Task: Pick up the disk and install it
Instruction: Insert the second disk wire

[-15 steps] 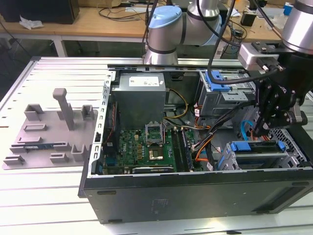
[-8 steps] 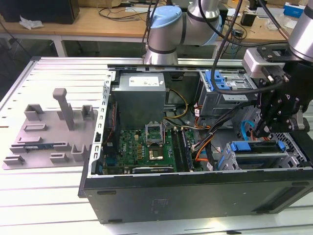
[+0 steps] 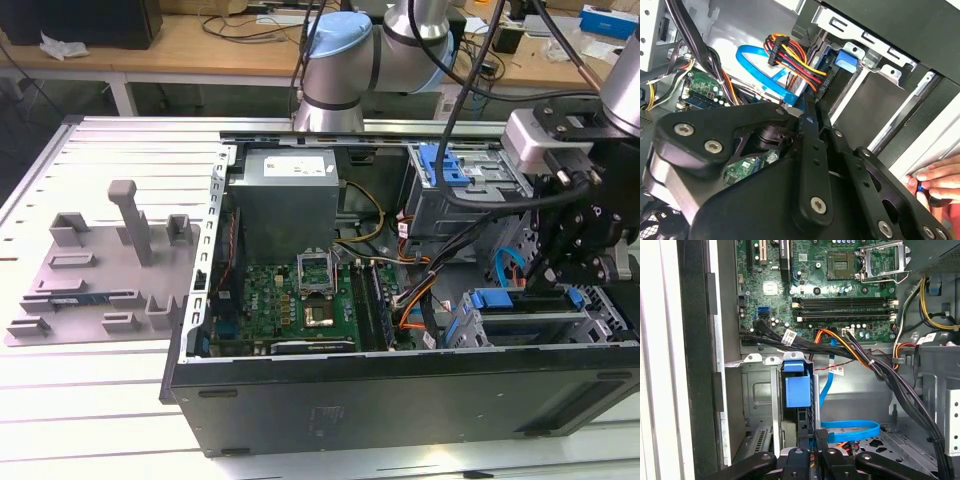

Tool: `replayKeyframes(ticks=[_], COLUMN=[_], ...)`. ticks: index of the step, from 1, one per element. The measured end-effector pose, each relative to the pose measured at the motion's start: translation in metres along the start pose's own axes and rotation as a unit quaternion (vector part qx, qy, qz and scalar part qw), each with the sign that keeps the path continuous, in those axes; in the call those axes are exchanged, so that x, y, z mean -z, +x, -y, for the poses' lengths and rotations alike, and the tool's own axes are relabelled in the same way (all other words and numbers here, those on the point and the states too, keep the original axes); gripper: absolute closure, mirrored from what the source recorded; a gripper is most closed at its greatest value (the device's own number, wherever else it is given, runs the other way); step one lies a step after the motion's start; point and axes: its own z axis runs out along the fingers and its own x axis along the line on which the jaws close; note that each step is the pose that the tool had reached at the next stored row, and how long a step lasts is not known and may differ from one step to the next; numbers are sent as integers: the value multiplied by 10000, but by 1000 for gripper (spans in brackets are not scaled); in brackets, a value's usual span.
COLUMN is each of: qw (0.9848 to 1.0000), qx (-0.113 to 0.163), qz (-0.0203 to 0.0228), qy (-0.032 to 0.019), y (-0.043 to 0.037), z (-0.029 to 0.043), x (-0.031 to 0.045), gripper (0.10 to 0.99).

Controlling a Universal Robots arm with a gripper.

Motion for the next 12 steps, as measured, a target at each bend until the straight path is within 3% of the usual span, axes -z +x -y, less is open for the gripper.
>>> replayKeyframes(ticks=[12], qw=[10000], qx=[-1], qz=[-1], qy=[0], y=[4], z=[17], x=[-16], gripper=[925])
